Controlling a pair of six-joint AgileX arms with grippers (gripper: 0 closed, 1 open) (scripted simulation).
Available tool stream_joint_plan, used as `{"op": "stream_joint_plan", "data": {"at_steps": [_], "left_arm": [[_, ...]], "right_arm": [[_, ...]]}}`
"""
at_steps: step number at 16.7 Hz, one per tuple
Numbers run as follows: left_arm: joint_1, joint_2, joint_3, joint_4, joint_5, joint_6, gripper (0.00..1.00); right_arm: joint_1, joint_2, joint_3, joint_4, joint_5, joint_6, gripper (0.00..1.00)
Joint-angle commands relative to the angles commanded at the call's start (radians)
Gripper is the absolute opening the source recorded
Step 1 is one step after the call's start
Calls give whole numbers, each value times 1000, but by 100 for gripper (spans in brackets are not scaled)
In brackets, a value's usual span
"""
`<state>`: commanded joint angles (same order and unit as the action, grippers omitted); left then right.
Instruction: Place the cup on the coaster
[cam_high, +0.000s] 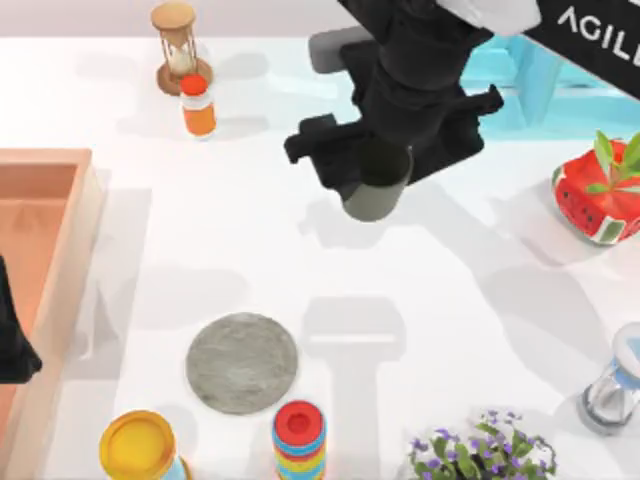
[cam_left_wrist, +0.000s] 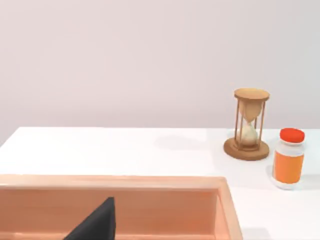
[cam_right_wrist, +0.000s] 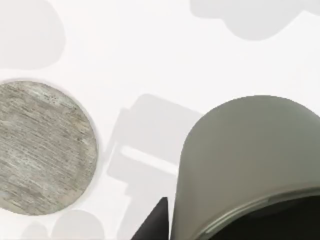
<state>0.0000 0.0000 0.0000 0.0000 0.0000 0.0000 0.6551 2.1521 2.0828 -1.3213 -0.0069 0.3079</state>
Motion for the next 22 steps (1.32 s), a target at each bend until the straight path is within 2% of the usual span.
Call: {"op": "stream_joint_plan", "data": {"at_steps": [4,8,11,16,22], "left_arm": [[0,0,0,0,0,0,100],[0,0,0,0,0,0,100],[0,0,0,0,0,0,100],[0,0,0,0,0,0,100],[0,0,0,0,0,0,100]], "right_arm": [[158,164,179,-74,-5,375,0],[251,275,275,-123,-5,592,0],[272,303,296,-135,-5,642,0],[267,303,290,-130,-6,643,0],[268,306,137,26,-3,643,0]]}}
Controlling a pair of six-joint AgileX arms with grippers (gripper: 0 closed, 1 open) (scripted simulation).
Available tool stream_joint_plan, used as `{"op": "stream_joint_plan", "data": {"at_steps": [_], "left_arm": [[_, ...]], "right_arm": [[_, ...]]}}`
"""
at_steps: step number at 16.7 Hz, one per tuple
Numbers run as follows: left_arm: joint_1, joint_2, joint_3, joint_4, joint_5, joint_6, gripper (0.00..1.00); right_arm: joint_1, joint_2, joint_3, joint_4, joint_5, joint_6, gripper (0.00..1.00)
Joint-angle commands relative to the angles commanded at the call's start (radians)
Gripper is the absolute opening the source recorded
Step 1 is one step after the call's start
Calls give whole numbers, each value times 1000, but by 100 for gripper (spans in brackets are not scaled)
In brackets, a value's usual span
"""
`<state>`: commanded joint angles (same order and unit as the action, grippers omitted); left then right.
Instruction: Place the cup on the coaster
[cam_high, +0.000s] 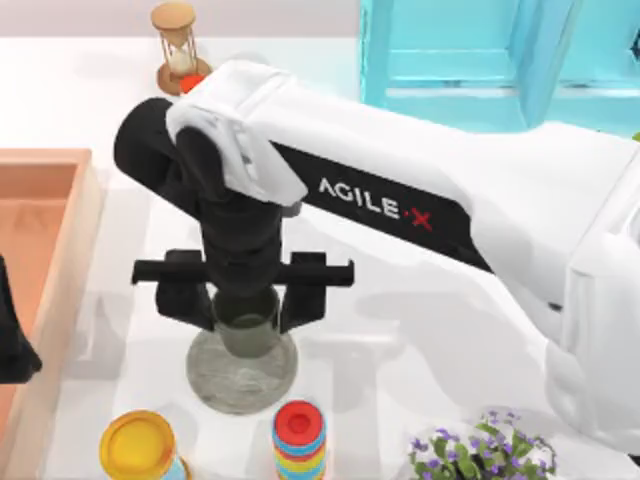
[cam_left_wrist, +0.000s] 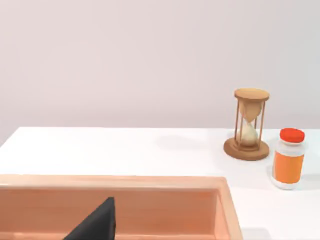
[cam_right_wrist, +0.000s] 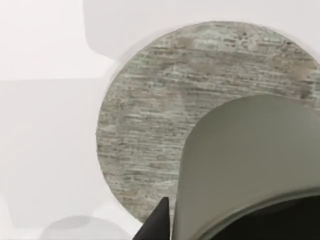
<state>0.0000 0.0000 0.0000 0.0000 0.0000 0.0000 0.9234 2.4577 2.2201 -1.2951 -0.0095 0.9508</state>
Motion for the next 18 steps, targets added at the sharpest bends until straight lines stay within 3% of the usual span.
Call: {"op": "stream_joint_plan", "data": {"at_steps": [8,18], "left_arm": [[0,0,0,0,0,0,100],[0,0,0,0,0,0,100]], "right_arm": [[4,3,-89,91,-2,-1,0],[4,3,-89,91,-2,-1,75]]}}
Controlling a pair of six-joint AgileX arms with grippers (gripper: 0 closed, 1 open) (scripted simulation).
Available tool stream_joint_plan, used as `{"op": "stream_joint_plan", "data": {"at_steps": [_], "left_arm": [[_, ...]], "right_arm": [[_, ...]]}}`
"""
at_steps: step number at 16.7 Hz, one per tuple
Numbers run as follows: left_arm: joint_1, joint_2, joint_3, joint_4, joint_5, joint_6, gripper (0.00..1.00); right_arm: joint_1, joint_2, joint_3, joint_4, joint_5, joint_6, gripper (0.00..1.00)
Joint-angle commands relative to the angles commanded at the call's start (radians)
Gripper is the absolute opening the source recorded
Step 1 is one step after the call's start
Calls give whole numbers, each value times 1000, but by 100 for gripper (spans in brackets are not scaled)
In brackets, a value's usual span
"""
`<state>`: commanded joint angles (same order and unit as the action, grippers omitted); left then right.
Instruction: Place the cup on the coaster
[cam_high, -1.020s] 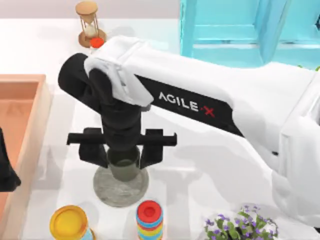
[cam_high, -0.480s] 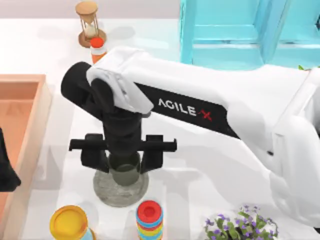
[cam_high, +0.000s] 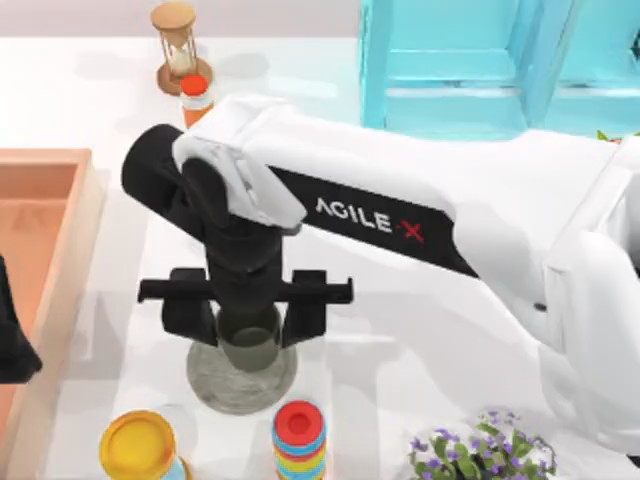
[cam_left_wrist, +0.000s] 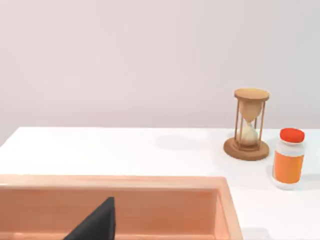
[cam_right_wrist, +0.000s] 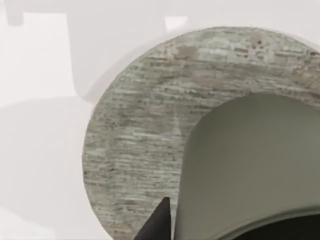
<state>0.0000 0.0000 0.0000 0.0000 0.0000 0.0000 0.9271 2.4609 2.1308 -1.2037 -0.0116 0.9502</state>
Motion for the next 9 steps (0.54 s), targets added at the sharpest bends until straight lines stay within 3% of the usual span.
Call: {"op": "stream_joint_plan", "data": {"at_steps": [3,9], "left_arm": [[0,0,0,0,0,0,100],[0,0,0,0,0,0,100]], "right_arm": [[0,0,0,0,0,0,98],[0,0,0,0,0,0,100]]}}
